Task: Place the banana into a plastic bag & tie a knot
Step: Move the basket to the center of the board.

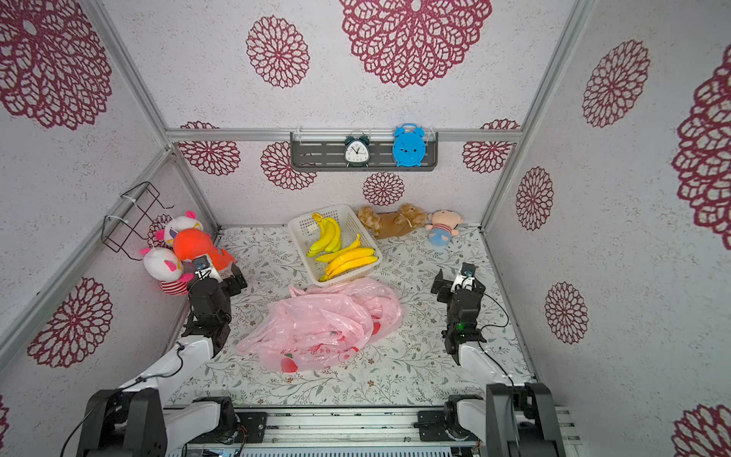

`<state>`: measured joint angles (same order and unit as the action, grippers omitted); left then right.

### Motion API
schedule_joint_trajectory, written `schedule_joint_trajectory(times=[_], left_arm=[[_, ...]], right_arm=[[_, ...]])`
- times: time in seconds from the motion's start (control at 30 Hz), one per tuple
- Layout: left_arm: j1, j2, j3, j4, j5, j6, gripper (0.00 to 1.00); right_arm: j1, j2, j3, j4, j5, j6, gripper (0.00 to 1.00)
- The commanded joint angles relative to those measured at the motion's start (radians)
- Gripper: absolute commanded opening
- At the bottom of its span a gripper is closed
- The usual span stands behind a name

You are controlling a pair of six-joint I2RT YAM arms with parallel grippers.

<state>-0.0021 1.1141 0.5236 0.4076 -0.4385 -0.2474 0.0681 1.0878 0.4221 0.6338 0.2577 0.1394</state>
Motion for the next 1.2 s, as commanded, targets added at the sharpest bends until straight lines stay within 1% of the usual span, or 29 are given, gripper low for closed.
schedule_joint_trajectory(times=[0.0,0.1,0.17,0.23,0.3,0.33,0.4,0.47,0.5,0.57,0.63,0.67,0.7,0.8,0.87,0.9,0.97,1.07,1.17], left_arm=[[-0.009,-0.113,0.066,-0.301,-0.039,-0.187,0.97],[-0.013,-0.221,0.121,-0.485,0.019,-0.289,0.97],[-0.014,-0.288,0.171,-0.62,0.099,-0.326,0.97],[-0.015,-0.335,0.163,-0.627,0.199,-0.311,0.97],[-0.015,-0.364,0.133,-0.609,0.234,-0.32,0.97],[-0.013,-0.369,0.121,-0.601,0.251,-0.338,0.97],[-0.013,-0.358,0.103,-0.597,0.255,-0.415,0.97],[-0.005,-0.32,0.096,-0.625,0.213,-0.553,0.97],[0.006,-0.297,0.091,-0.609,0.232,-0.583,0.97],[0.028,-0.218,0.08,-0.504,0.346,-0.578,0.97],[0.028,-0.133,0.093,-0.438,0.405,-0.594,0.97],[0.027,-0.078,0.118,-0.43,0.426,-0.6,0.97],[0.027,-0.029,0.149,-0.432,0.447,-0.602,0.97],[0.023,0.151,0.276,-0.438,0.584,-0.592,0.97],[0.002,0.282,0.375,-0.434,0.688,-0.579,0.97],[-0.013,0.331,0.418,-0.439,0.718,-0.572,0.97],[-0.062,0.445,0.521,-0.467,0.765,-0.547,0.97],[-0.125,0.582,0.65,-0.508,0.786,-0.512,0.97],[-0.142,0.715,0.758,-0.541,0.795,-0.498,0.97]], right_arm=[[0.014,-0.103,0.115,-0.354,-0.012,0.138,0.99],[0.012,-0.195,0.201,-0.547,-0.028,0.202,0.99],[0.01,-0.251,0.231,-0.646,-0.036,0.232,0.99],[0.005,-0.312,0.22,-0.688,-0.032,0.269,0.99],[-0.002,-0.376,0.186,-0.71,0.009,0.347,0.99],[-0.013,-0.4,0.171,-0.701,-0.005,0.362,0.99],[-0.028,-0.406,0.171,-0.68,-0.077,0.364,0.99],[-0.029,-0.36,0.198,-0.682,-0.133,0.363,0.99],[-0.029,-0.333,0.205,-0.672,-0.17,0.358,0.99],[-0.025,-0.268,0.217,-0.645,-0.249,0.35,0.99],[-0.018,-0.211,0.23,-0.62,-0.314,0.347,0.99],[-0.008,-0.179,0.242,-0.617,-0.328,0.347,0.99],[0.0,-0.152,0.255,-0.615,-0.34,0.342,0.99],[0.032,-0.038,0.324,-0.645,-0.373,0.323,0.99],[0.055,0.038,0.375,-0.668,-0.389,0.311,0.98],[0.07,0.077,0.403,-0.679,-0.394,0.305,0.98],[0.103,0.153,0.462,-0.708,-0.394,0.292,0.96],[0.137,0.243,0.536,-0.74,-0.402,0.282,0.96],[0.148,0.324,0.607,-0.772,-0.411,0.277,0.96]])
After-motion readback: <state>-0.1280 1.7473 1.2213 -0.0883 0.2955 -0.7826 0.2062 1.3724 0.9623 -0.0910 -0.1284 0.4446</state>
